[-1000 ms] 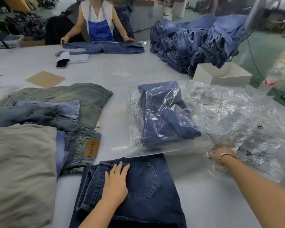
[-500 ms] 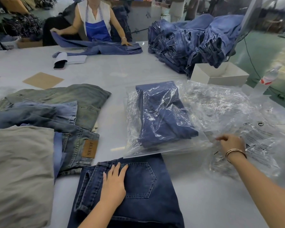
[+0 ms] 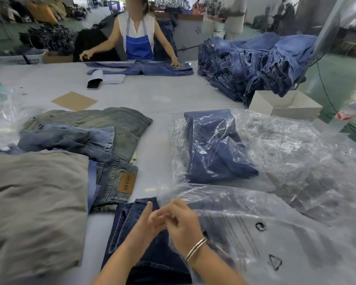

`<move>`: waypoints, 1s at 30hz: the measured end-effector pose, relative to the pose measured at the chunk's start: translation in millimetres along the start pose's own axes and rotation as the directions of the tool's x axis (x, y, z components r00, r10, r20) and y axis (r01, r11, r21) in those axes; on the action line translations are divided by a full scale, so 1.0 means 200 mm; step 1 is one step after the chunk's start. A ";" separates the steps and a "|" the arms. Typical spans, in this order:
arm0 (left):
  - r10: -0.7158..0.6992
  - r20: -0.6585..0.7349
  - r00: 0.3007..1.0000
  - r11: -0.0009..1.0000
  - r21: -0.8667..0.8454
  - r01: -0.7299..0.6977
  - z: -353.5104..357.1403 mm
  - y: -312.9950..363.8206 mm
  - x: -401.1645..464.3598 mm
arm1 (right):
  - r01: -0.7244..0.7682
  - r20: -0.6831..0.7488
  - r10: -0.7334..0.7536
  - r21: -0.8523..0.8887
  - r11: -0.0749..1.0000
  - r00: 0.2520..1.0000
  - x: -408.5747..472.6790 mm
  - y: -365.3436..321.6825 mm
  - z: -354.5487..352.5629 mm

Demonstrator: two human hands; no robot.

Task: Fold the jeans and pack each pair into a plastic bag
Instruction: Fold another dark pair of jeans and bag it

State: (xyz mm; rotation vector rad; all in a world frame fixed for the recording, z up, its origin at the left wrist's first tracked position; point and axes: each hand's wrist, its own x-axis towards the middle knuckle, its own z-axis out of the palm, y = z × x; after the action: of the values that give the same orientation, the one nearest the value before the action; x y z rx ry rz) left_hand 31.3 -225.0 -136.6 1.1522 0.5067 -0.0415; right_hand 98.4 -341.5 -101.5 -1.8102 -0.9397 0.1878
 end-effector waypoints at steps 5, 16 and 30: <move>-0.005 -0.151 0.989 0.991 -0.136 -0.015 -0.17 0.02 -0.14 | -0.355 0.430 0.188 0.350 0.867 0.883 -0.06 -0.06 0.20; 0.653 -0.390 0.649 0.551 0.832 -0.055 -0.62 0.48 -0.12 | -0.146 0.174 0.166 -0.120 0.982 0.971 -0.04 -0.01 0.04; 0.563 0.218 0.797 -0.118 0.976 -0.184 -0.05 -0.03 -0.18 | -0.374 0.264 0.518 -0.446 0.813 0.813 -0.13 0.31 0.25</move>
State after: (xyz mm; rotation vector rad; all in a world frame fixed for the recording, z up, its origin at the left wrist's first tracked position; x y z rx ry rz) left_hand -6.3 -226.4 -130.5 2.8500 0.2817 0.3796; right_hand 85.8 -332.9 -183.1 -2.4040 -0.8147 0.7256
